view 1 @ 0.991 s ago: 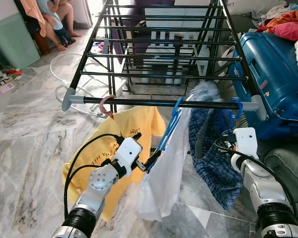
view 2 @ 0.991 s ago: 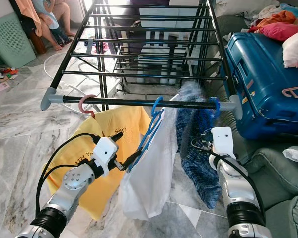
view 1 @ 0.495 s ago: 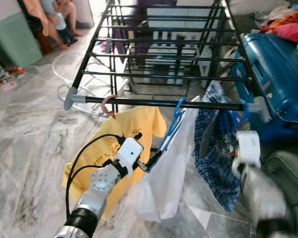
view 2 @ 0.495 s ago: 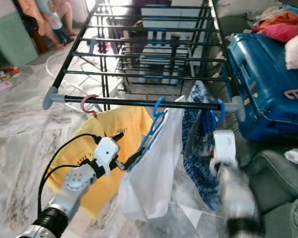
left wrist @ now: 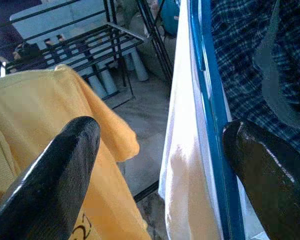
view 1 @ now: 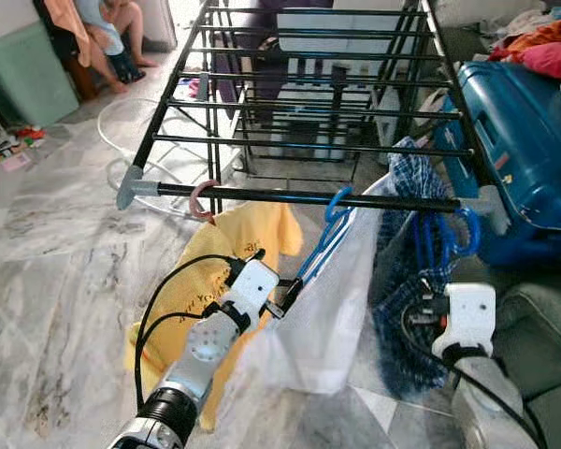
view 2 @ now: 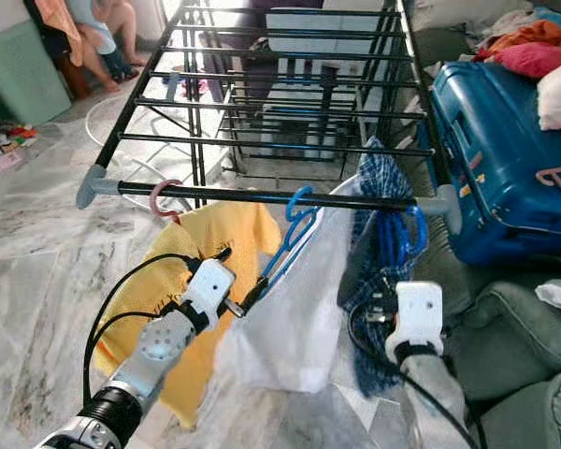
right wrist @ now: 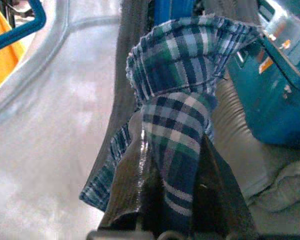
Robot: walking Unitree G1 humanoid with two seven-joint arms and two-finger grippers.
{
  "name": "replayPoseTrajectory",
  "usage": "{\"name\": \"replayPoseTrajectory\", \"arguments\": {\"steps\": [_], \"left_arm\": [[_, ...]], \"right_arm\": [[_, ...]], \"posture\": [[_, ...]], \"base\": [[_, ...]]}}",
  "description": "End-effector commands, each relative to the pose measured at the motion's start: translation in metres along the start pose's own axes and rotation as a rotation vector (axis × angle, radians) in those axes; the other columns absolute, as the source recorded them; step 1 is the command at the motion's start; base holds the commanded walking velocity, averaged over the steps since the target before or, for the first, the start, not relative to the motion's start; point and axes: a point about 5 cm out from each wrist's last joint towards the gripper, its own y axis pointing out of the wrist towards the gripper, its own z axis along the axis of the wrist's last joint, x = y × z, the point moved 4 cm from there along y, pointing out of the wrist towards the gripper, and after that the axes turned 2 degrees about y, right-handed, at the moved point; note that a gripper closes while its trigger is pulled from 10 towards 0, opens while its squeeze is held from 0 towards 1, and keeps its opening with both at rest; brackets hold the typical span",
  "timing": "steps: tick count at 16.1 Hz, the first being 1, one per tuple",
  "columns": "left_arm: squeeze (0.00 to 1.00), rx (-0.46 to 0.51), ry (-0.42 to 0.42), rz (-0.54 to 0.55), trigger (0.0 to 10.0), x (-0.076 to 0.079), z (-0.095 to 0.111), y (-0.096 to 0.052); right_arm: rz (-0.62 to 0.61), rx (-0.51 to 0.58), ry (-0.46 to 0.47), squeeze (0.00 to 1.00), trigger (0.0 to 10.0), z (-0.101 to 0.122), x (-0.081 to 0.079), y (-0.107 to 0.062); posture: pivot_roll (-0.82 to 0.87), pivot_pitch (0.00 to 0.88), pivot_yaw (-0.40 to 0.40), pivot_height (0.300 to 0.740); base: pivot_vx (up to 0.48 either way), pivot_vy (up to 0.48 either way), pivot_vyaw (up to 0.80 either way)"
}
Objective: Hang hanger
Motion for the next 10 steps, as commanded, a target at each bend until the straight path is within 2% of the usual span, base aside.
{"name": "replayPoseTrajectory", "arguments": {"steps": [1,2,3,4,5,6,10], "left_arm": [[0.0,-0.009,0.023,0.011,10.0,-0.002,-0.002,0.0],[0.0,-0.028,0.044,0.028,10.0,-0.004,-0.005,0.0],[0.0,-0.032,0.049,0.033,10.0,-0.005,-0.006,-0.001],[0.0,-0.032,0.056,0.042,10.0,-0.005,-0.007,-0.001],[0.0,-0.032,0.07,0.05,10.0,-0.007,-0.007,-0.002],[0.0,-0.038,0.076,0.067,10.0,-0.009,-0.009,-0.003],[0.0,-0.046,0.058,0.08,10.0,-0.006,-0.011,-0.001]], "right_arm": [[-0.005,0.021,0.009,0.0,0.0,0.007,-0.002,-0.005],[0.0,0.0,0.013,0.0,0.0,0.001,-0.004,-0.011],[0.003,-0.03,0.017,0.0,0.8,-0.008,-0.007,-0.018],[0.001,-0.052,0.029,0.0,5.5,-0.014,-0.01,-0.023],[-0.003,-0.071,0.041,0.0,9.3,-0.021,-0.013,-0.029],[-0.004,-0.093,0.04,0.0,10.0,-0.029,-0.017,-0.035],[-0.019,-0.124,0.073,0.0,10.0,-0.039,-0.03,-0.044]], "posture": [[0.02,0.022,-0.005,0.74],[0.02,0.025,-0.003,0.74],[0.02,0.021,-0.002,0.74],[0.02,0.022,-0.002,0.74],[0.02,0.021,-0.002,0.74],[0.01,0.018,-0.003,0.74],[0.0,0.001,-0.006,0.74]], "base": [[0.0,0.0,0.0],[0.0,0.0,0.0],[0.0,0.0,0.0],[0.0,0.0,0.0],[0.0,0.0,0.0],[0.0,0.0,0.0],[0.0,0.0,0.0]]}}
